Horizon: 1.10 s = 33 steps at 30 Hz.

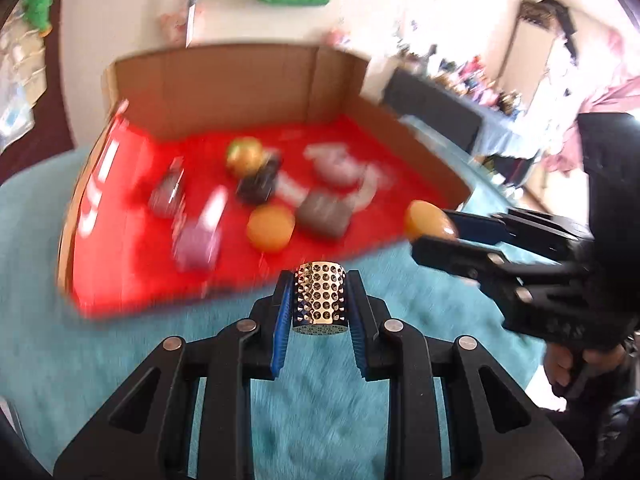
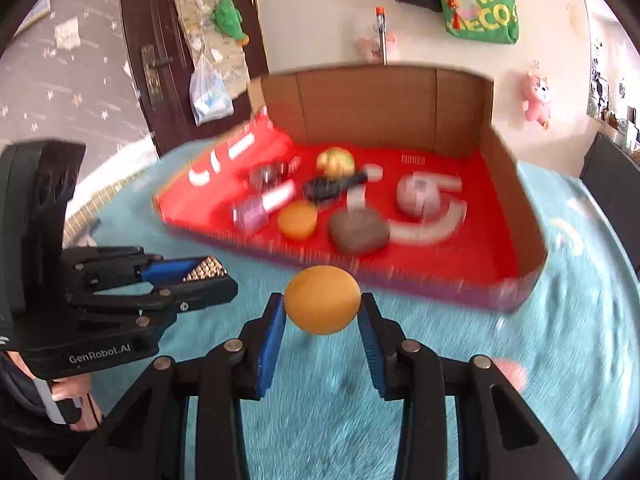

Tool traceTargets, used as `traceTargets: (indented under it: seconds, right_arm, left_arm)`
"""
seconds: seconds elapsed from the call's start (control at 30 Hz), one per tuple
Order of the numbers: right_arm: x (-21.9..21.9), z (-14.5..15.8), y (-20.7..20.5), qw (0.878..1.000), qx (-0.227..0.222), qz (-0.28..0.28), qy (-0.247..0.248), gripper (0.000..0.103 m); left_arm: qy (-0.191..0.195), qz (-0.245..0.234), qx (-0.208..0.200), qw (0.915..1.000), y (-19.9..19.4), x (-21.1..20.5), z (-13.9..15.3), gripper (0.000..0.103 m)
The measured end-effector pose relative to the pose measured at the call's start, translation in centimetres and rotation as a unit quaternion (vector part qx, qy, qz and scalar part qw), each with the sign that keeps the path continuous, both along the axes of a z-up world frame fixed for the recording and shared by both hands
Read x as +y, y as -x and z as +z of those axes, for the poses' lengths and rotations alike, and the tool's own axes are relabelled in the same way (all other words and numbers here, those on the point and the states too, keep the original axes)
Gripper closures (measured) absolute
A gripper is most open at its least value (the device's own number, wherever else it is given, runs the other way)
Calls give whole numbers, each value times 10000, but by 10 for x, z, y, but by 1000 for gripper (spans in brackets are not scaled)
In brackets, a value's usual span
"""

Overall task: Organize rigid objects
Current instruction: 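Carry the gold cylinder with the left tool while the right tool carries the orange puff into the box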

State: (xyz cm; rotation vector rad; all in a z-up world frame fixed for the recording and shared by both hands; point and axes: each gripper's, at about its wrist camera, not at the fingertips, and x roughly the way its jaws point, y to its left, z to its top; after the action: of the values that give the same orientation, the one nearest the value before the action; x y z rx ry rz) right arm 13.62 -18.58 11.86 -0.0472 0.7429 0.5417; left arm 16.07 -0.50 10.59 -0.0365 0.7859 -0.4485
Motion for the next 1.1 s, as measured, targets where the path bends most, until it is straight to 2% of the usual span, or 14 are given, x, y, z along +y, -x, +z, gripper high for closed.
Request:
traceTargets:
  seconds: [0.1, 0.17, 0.33, 0.53, 0.83, 1.1]
  right_arm:
    - [-2, 24, -31, 10000, -12, -11, 14, 63]
    - [0, 35, -64, 9998, 5, -71, 190, 63]
    - [5, 33, -133, 9966, 282, -260, 726, 63]
    - [14, 19, -194, 9902, 760, -128, 1164, 63]
    - [29, -8, -230, 9735, 1161, 149, 1965, 63]
    - [47, -21, -239, 9633, 1438, 314, 2246, 63]
  left_arm:
    - [-1, -196, -14, 9998, -35, -5, 20, 79]
    - [-76, -278, 10, 9996, -65, -12, 28, 79]
    - [-159, -567, 412, 9974, -139, -26, 27, 79]
    - [-601, -613, 733, 9936, -201, -39, 11, 79]
    - [-850, -549, 1158, 9881, -235, -47, -21, 79]
    - [-677, -379, 1370, 9875, -251, -42, -27, 79]
